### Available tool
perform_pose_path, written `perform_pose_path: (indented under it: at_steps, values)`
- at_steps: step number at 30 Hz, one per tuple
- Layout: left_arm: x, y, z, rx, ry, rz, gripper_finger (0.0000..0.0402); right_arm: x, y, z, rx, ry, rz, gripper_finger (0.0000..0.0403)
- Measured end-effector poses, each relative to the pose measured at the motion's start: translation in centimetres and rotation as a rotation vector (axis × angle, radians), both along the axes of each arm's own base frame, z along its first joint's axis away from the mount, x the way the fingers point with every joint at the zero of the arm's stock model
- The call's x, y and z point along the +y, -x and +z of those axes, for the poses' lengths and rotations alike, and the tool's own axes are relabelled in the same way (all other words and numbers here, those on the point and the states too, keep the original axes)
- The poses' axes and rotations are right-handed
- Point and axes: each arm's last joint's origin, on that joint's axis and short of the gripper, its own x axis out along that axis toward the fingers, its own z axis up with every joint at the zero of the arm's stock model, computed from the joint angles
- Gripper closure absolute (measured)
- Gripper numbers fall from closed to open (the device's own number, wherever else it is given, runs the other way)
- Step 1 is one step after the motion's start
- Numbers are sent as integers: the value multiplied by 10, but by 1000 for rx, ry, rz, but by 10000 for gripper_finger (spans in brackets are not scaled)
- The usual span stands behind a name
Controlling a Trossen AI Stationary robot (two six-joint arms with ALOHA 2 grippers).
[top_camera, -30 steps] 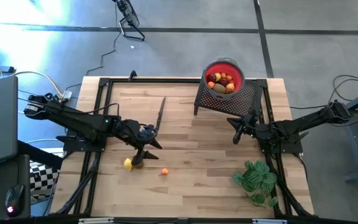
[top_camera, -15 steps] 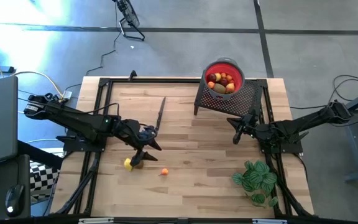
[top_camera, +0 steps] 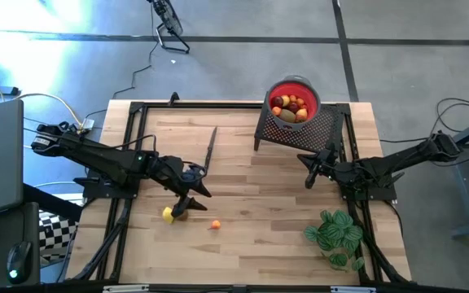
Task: Pick & Place Fruit
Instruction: Put the orange pear into the red strainer bowl on the shelf
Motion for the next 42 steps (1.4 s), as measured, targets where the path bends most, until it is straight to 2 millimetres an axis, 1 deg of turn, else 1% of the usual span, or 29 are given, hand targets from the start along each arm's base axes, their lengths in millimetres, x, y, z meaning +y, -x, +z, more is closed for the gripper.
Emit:
perform_pose_path:
  at_steps: [4,9,12,15,19,25,29,32,35,37,40,42]
  values:
    - [0,0,0,-5,-2,14,162,0,0,0,1,0,2,400]
    - [-1,-2,4,-24,44,92,162,0,0,0,2,1,2,400]
    - [-11,0,6,-45,40,86,162,0,0,0,2,2,3,400]
    - [-25,4,5,-42,37,83,162,0,0,0,2,1,3,400]
    - [-43,11,6,-56,10,121,162,0,0,0,2,1,3,400]
    - [-61,18,6,-69,40,189,162,0,0,0,2,1,3,400]
    - [-73,13,3,-78,37,185,162,0,0,0,0,-1,3,400]
    - [-79,0,-1,-35,-8,189,162,0,0,0,-4,-3,2,400]
    - [-85,-11,-10,54,-113,179,162,0,0,0,-15,-17,-4,400]
    - [-85,-17,-19,126,-181,188,162,0,0,0,-15,-18,-4,400]
    - [-84,-21,-34,215,-244,194,162,0,0,0,-15,-18,-4,400]
    - [-83,-24,-40,233,-259,205,162,0,0,0,-14,-18,-4,401]
